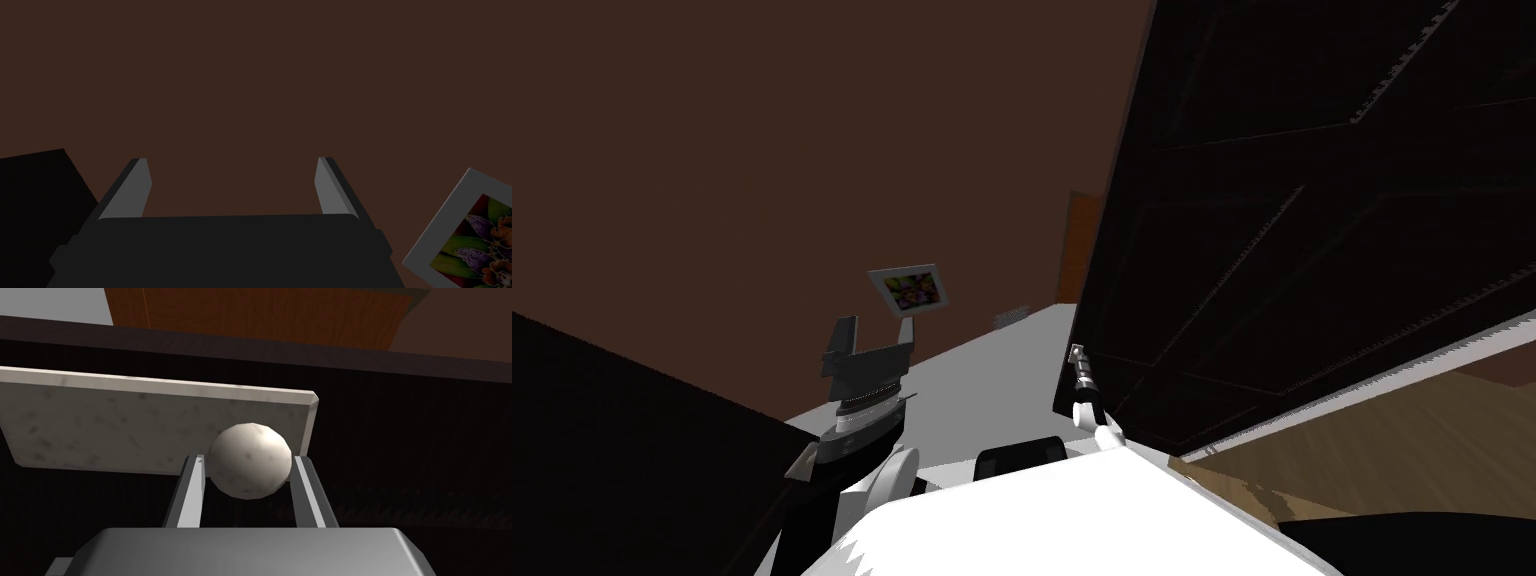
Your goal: Push the door open
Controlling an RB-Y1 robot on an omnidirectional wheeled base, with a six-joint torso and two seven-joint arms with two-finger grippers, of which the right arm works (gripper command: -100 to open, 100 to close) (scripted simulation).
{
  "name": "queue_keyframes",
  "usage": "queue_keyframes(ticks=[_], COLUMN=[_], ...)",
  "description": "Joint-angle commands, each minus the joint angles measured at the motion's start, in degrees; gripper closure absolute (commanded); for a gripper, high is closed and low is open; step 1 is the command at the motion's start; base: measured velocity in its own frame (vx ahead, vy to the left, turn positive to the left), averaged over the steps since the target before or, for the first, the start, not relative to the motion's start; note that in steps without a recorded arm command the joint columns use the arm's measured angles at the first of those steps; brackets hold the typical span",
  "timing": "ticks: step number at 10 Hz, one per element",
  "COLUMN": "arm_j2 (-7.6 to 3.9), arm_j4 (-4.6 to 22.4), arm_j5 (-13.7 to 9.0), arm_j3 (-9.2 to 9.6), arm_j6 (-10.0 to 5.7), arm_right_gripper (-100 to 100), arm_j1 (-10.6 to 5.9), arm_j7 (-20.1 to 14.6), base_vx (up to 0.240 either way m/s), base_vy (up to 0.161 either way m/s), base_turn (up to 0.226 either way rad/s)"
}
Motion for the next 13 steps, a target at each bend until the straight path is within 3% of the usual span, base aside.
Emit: queue_keyframes(ticks=[1, 4, 6, 8, 9, 10, 13], arm_j2=[-0.49, -0.18, -0.18, 0.87, 0.81, -0.01, -0.58], arm_j4=[-0.61, -0.71, -0.71, -0.79, -0.6, -0.82, -0.93], arm_j5=[-0.76, -1.82, -1.82, -2.76, -2.5, -3.19, -3.87], arm_j3=[-1.4, -3.08, -3.08, -4.53, -4.06, -5.2, -6.3], arm_j6=[-0.6, -0.65, -0.65, -0.7, -0.39, -0.41, -0.53], arm_right_gripper=[100, 100, 100, 100, 100, 100, 100], arm_j1=[-0.02, 0.01, 0.01, 0.04, 0.35, 0.49, 0.52], arm_j7=[0.61, 1.09, 1.09, 1.51, 1.29, 1.74, 2.18], base_vx=[0.211, 0.208, 0.091, 0.163, 0.086, 0.101, 0.197], base_vy=[0.03, 0.004, 0.004, 0.028, 0.013, -0.006, -0.007], base_turn=[-0.045, -0.049, -0.01, -0.063, -0.033, -0.013, -0.041])
